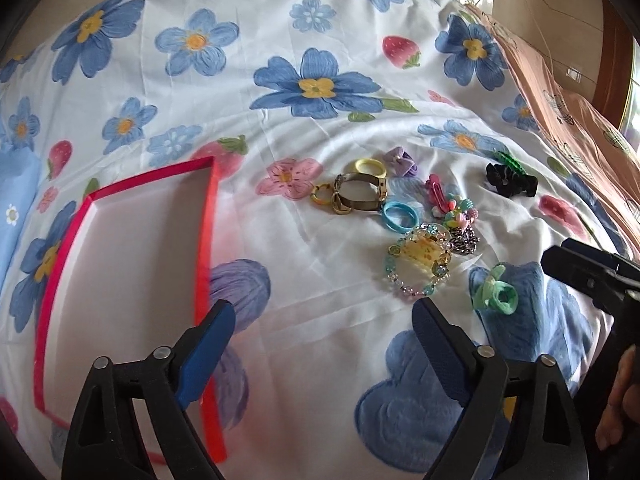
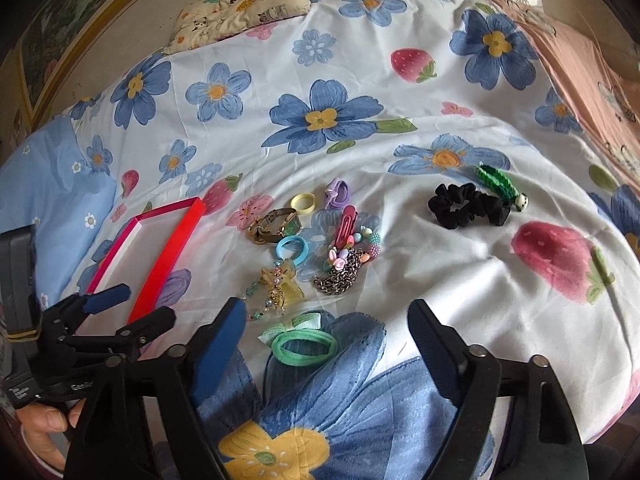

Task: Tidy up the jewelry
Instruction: 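Grasp the beaded bracelet with the left tool while the right tool grasps the green hair tie, then carry the bracelet and green hair tie into the red box and open both tools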

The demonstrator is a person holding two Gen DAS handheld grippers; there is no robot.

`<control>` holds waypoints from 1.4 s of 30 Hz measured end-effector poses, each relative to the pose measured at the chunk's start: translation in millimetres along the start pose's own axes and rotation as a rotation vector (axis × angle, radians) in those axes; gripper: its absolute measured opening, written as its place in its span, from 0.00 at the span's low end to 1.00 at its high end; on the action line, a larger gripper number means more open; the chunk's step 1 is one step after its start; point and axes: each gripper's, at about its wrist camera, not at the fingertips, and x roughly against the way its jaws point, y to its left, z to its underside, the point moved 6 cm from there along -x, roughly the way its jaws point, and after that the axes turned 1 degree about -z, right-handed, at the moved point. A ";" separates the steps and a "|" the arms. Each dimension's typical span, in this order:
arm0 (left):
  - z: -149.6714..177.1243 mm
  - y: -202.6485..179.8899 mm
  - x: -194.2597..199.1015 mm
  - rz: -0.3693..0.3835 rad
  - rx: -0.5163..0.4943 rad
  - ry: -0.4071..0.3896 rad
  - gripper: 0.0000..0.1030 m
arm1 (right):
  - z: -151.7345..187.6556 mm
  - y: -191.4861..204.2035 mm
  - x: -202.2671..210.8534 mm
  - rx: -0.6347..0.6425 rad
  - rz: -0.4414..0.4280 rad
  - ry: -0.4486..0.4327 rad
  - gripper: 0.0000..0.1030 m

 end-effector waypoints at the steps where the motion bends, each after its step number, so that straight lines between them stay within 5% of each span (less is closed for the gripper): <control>1: -1.9 -0.6 -4.9 0.005 -0.001 0.009 0.83 | 1.3 0.4 -2.2 0.000 -0.007 0.011 0.67; 4: -7.1 -3.9 -19.3 0.025 -0.007 0.035 0.80 | 8.6 5.1 -10.5 0.008 -0.033 0.049 0.56; 14: -27.3 -18.8 -68.4 0.097 -0.035 0.116 0.67 | 25.3 -0.7 -45.2 0.019 -0.032 0.167 0.41; 19: -25.0 -29.1 -87.4 0.112 -0.079 0.151 0.54 | 26.2 -4.2 -50.1 0.015 -0.039 0.184 0.15; 22: -24.5 -37.4 -90.4 0.120 -0.116 0.146 0.32 | 27.6 -6.4 -51.1 0.009 -0.041 0.185 0.07; 24: -23.4 -42.3 -90.6 0.140 -0.135 0.146 0.08 | 27.2 -6.7 -50.3 0.010 -0.041 0.179 0.06; 42: -35.3 -7.3 1.8 0.188 -0.045 -0.022 0.06 | 4.7 18.8 -31.2 0.027 -0.076 0.097 0.04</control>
